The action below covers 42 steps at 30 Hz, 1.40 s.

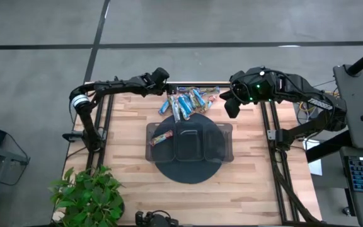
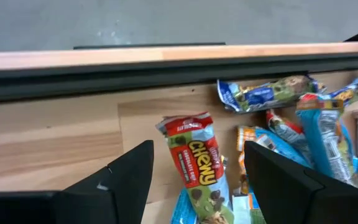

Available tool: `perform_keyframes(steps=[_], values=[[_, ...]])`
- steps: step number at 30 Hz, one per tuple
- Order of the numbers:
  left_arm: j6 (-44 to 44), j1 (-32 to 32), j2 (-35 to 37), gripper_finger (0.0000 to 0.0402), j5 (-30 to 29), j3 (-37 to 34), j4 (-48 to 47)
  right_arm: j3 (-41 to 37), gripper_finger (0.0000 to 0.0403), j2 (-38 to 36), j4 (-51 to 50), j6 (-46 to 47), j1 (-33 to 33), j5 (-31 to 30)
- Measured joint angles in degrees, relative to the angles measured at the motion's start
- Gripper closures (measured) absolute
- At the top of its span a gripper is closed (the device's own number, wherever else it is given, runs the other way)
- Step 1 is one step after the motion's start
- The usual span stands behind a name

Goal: Pick and place Granola Bars by type
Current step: Put the red granola bar into the left black bin

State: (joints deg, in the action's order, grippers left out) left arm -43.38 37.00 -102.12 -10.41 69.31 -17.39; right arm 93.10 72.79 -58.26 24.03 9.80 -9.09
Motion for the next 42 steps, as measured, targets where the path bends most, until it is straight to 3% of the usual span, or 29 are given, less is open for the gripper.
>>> perform_keyframes(steps=[24,42], values=[[-2.45,-0.75,-5.10,0.0171,1.10,0.01,4.53,0.00,0.0394,0.00,0.11,0.33,-0.02,-0.08],[-2.45,-0.64,-5.10,0.0226,2.25,-0.23,4.93,0.00,0.0394,0.00,0.17,0.63,0.02,-0.37]])
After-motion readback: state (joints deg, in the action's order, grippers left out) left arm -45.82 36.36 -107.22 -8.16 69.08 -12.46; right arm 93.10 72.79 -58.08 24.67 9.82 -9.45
